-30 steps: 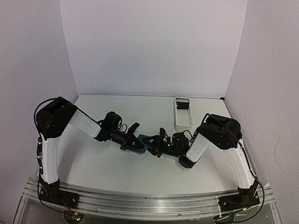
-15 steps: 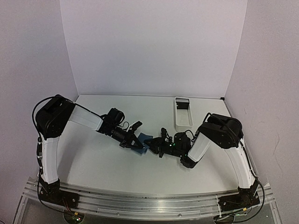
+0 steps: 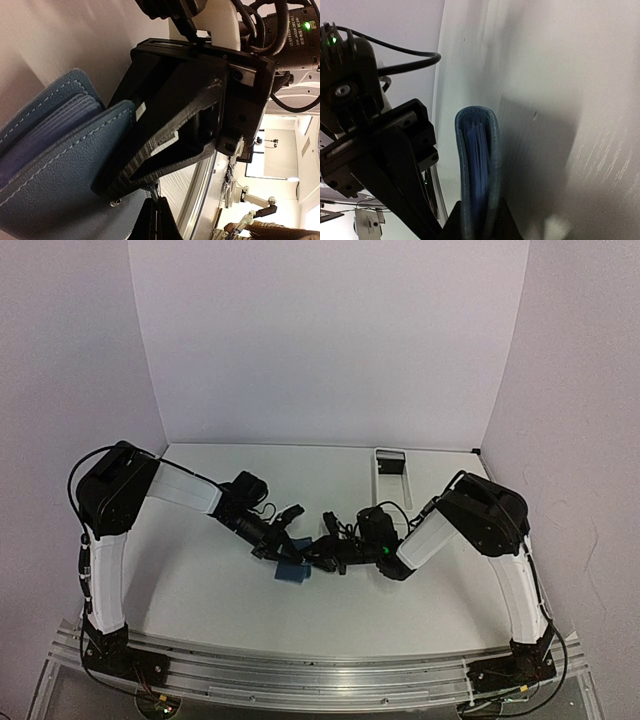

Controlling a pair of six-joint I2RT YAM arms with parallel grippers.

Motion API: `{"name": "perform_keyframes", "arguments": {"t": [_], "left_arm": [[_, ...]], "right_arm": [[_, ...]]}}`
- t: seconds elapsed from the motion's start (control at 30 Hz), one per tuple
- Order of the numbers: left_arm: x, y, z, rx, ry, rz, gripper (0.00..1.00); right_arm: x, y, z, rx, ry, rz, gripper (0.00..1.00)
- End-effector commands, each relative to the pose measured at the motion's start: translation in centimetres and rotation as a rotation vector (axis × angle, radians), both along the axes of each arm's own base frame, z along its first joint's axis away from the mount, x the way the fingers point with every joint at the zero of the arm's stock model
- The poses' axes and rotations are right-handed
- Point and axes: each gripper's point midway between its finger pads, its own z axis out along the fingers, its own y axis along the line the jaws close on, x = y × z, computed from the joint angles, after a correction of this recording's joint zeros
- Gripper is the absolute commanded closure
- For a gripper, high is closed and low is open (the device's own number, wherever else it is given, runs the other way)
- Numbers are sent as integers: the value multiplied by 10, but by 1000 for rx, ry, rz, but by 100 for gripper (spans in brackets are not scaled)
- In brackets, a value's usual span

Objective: Put the credit cards into the card holder
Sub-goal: Close the card holder at the center of the board.

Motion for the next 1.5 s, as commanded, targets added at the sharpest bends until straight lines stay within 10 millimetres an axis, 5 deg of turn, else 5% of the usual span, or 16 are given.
{"name": "perform_keyframes", "arguments": {"t": [0.0, 0.17, 0.3, 0.43, 0.67, 1.07, 1.47], "left_arm": [[28, 7, -10, 21, -37, 68, 100], [34, 5, -16, -3, -65, 56, 100], [39, 0, -6, -49, -40, 67, 100], [44, -4, 4, -78, -57, 71, 100], [51, -8, 14, -96, -73, 72, 100], [35, 16, -17, 75, 79, 155, 100], [38, 20, -32, 121, 51, 173, 100]], "right_arm": [[-28, -9, -31, -156, 39, 140, 73], [-15, -21, -27, -164, 51, 115, 34], [2, -29, -1, -173, -21, 64, 32], [6, -40, 2, -281, -42, 34, 27], [3, -62, 3, -424, -70, -9, 33], [26, -24, -5, -465, -152, 7, 36], [10, -23, -31, -607, -168, 26, 47]]}}
